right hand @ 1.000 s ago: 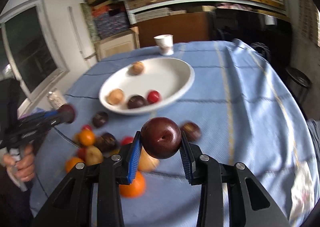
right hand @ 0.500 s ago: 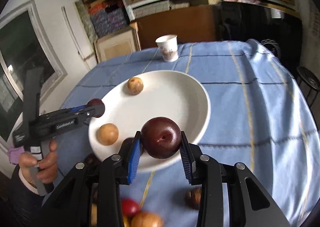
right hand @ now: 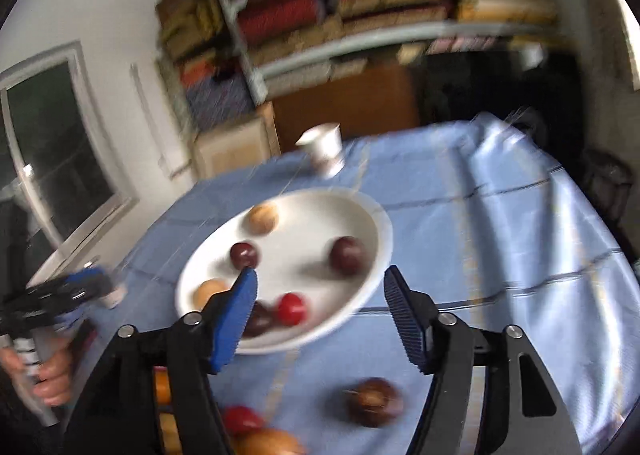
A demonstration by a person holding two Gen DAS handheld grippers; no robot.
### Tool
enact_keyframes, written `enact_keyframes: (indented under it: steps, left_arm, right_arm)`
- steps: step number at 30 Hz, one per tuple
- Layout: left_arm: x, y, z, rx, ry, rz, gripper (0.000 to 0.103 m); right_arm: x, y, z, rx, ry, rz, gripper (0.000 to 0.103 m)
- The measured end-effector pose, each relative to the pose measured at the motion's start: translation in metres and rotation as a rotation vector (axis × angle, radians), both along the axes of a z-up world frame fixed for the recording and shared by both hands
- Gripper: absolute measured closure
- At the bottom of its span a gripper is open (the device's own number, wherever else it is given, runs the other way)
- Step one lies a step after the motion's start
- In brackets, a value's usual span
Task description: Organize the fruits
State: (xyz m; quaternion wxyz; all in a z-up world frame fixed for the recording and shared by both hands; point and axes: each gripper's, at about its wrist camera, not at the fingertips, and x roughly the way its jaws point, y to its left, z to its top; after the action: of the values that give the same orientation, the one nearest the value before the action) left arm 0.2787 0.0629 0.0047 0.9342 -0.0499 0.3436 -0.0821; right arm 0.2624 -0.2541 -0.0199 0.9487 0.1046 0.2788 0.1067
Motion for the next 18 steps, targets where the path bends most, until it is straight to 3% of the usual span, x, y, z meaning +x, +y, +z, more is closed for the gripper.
enact_keyframes:
  steps: [4, 8, 14, 18]
  left_arm:
    - [-0.037, -0.005, -0.023, 0.080, 0.033, 0.034, 0.005]
    - [-0.057, -0.004, -0.035, 0.140, 0.036, 0.075, 0.005]
    - [-0.064, 0.021, -0.049, 0.026, 0.109, 0.092, 0.005]
    - [-0.068, 0.026, -0.046, -0.017, 0.087, 0.089, 0.005]
  right_arm:
    - [0.003, -0.004, -0.018, -0.038, 0.155, -0.006, 0.035]
    - [0.008, -0.002, -0.038, 0.050, 0.285, 0.066, 0.035]
    - [0.004, 0.012, -0.045, -0.058, 0.294, 0.052, 0.035]
    - [0.001, 0.019, -0.050, -0.136, 0.300, 0.064, 0.035]
